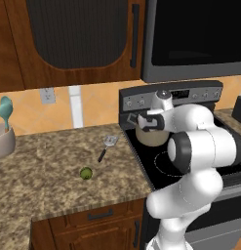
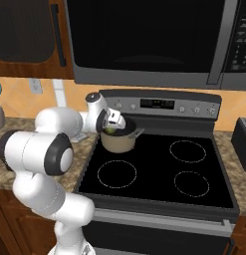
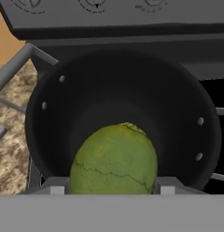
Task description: Put the lime and lime in the pot. Retrieve the spatula and lightly stir the vegetables in the pot.
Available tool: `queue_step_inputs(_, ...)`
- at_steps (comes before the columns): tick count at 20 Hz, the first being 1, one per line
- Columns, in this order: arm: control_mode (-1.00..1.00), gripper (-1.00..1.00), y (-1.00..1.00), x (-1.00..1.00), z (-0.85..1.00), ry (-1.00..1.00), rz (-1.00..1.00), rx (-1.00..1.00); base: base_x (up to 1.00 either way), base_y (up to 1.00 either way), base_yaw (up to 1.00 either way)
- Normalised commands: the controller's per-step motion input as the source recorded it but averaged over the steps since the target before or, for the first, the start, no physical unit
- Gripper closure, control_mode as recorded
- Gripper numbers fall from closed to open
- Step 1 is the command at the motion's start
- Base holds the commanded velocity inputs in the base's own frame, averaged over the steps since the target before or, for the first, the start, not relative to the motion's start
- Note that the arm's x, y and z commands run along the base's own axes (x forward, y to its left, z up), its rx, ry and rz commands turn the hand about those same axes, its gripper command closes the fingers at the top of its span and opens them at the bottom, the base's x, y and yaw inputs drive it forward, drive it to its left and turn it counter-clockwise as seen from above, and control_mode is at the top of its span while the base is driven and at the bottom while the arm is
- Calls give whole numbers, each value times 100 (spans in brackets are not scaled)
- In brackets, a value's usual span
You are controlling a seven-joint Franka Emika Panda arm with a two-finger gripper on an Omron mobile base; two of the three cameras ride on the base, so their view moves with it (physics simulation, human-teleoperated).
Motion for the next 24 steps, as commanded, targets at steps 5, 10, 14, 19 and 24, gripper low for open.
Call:
queue_step_inputs(5, -100, -100, -2, 6, -1, 6, 0, 1, 0, 0, 0)
queue_step_inputs(10, -100, -100, -10, 0, 0, 0, 0, 7, 0, 0, 0)
queue_step_inputs(14, -100, -100, 0, -3, 0, -2, 0, 6, 0, 0, 0)
queue_step_inputs(19, -100, -100, 0, -44, 24, -19, 0, 5, 0, 0, 0)
queue_step_inputs(24, -100, -100, 0, -58, 33, -18, 0, 1, 0, 0, 0)
